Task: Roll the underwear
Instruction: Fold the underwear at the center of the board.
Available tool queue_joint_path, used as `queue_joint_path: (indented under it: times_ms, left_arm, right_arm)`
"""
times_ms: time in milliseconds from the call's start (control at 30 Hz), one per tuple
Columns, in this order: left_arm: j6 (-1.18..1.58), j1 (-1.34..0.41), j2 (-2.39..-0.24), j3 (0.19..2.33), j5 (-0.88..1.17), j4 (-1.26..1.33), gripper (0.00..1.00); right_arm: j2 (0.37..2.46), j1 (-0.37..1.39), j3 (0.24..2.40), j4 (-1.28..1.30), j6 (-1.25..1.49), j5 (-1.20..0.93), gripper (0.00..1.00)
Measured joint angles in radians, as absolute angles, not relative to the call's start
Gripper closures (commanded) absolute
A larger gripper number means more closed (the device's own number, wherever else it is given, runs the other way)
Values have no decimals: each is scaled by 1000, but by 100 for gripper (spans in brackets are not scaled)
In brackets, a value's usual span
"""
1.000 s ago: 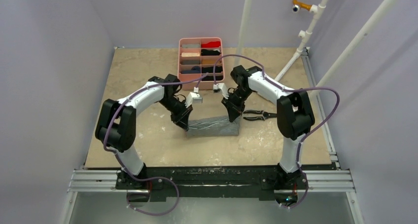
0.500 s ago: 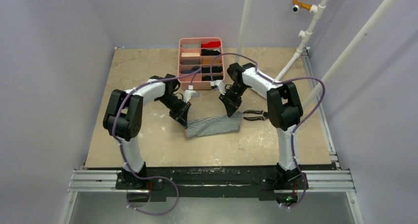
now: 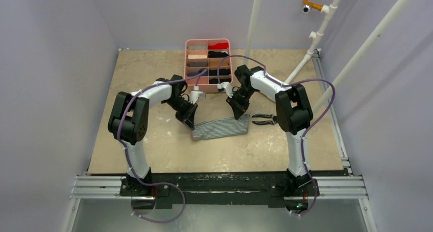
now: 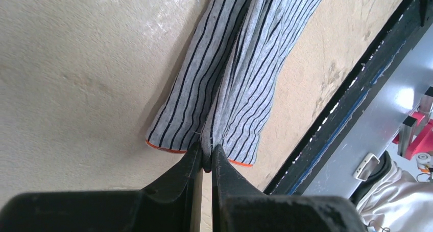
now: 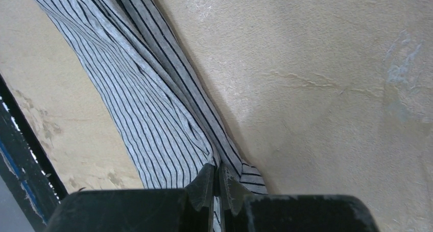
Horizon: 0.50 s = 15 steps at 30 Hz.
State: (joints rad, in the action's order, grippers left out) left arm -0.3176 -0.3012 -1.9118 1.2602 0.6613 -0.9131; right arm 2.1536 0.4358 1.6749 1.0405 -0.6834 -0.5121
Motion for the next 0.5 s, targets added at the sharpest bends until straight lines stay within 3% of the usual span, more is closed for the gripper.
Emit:
queue_joint_path:
  times_ms: [500]
  left_arm:
    - [-268,-301,-1912,1301,599,-851,100]
  right_arm:
    - [2153,435,1627,983,-670,-495,100]
